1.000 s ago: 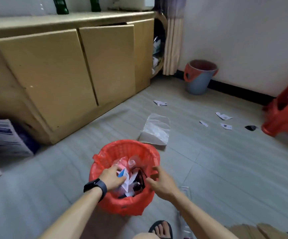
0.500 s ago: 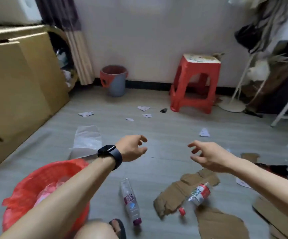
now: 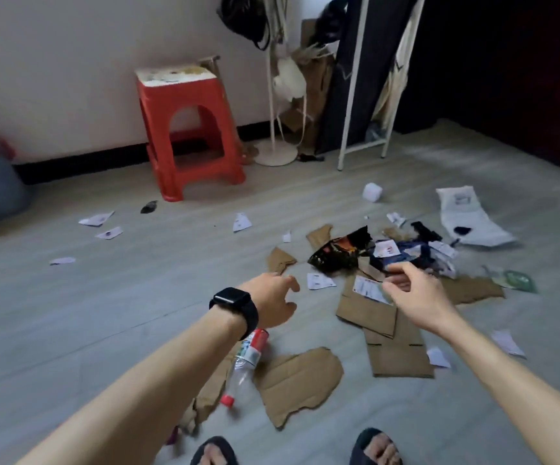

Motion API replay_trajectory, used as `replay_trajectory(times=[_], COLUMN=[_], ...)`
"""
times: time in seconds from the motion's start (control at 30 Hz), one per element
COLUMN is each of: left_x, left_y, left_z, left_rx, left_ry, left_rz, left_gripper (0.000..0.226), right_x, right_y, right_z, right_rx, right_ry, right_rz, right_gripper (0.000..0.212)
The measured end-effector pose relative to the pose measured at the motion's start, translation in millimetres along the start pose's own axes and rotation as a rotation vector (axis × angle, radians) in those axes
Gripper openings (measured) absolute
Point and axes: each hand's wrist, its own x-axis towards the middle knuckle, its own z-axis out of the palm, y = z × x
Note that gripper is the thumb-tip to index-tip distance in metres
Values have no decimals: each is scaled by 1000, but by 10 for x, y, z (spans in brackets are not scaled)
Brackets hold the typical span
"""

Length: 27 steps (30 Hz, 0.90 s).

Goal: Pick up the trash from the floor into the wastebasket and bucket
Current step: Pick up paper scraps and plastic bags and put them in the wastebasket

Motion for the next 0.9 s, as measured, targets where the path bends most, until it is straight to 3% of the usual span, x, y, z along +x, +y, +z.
replay_trajectory(times=[0.4, 0.53, 0.73, 0.8, 0.9], left_x=[1799, 2436, 3102, 3224, 3410], left_y=[-159, -216, -350, -399, -556], left_z=[1521, 1896, 2248, 2361, 2468], left_rx=[4, 9, 123, 189, 221], left_ry=[-265, -275, -246, -228, -213], left_rz=[-79, -86, -76, -47, -28], left_gripper=[45, 53, 69, 72, 74], right_x=[959, 1541, 2391, 2489, 2418], right_y=[1778, 2067, 2369, 2482, 2508], right_z=[1168, 1369, 1623, 1773, 1939], right_rx=[-205, -308, -422, -470, -556], right_ry=[-280, -290, -354, -353, -226], right_rz=[298, 306, 297, 287, 163], right_gripper=[47, 58, 94, 95, 80])
